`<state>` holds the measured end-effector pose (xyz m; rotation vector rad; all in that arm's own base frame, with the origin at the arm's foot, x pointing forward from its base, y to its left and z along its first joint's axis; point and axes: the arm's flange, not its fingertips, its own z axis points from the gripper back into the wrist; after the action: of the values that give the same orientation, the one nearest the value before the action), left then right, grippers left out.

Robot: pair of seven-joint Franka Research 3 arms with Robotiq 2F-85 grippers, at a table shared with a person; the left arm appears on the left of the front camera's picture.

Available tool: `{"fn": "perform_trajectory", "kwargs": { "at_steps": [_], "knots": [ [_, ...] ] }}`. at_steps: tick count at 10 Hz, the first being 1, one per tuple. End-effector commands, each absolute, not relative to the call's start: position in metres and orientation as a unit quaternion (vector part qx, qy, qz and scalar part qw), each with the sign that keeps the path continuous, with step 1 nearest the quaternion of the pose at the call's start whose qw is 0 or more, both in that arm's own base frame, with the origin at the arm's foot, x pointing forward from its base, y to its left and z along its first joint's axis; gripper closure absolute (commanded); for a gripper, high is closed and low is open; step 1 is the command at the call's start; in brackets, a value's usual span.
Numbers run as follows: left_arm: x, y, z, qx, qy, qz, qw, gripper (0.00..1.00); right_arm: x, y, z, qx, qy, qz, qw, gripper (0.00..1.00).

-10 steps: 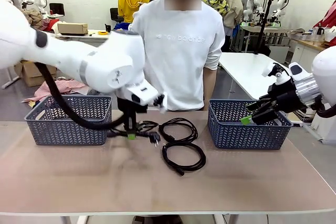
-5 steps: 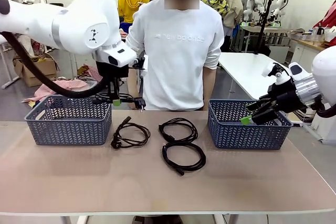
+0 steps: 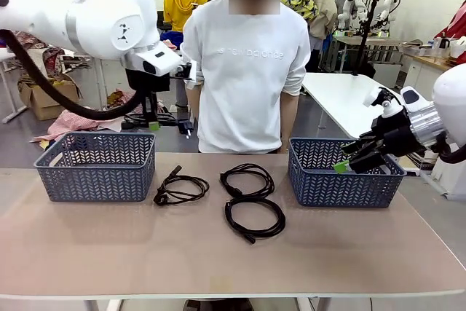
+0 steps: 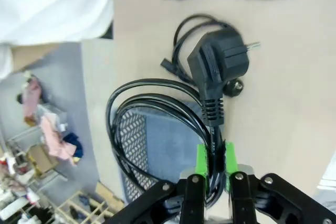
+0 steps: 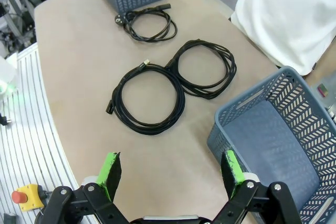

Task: Organize the cables according to human instructions.
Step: Pick up a bundle of cables and place it in the basket indicated by the human.

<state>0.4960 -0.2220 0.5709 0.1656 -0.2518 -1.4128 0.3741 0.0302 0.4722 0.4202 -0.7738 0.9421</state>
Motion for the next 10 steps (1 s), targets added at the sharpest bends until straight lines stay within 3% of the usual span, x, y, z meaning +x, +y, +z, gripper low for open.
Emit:
{"fn": "perform_trajectory", "kwargs": {
  "at_steps": [1,5,10],
  "knots": [
    [0.505,-0.188,0.575,0.084,-0.112,-0.638,0.757,1.00,0.378,0.030,0.472,0.201,-0.371,0.446,0.790,0.00],
    [0.517,-0.130,0.561,0.082,-0.134,-0.584,0.797,1.00,0.378,0.030,0.472,0.201,-0.371,0.446,0.790,0.00],
    [0.529,-0.118,0.557,0.086,-0.126,-0.578,0.802,1.00,0.378,0.030,0.472,0.201,-0.371,0.446,0.790,0.00]
  ]
}}
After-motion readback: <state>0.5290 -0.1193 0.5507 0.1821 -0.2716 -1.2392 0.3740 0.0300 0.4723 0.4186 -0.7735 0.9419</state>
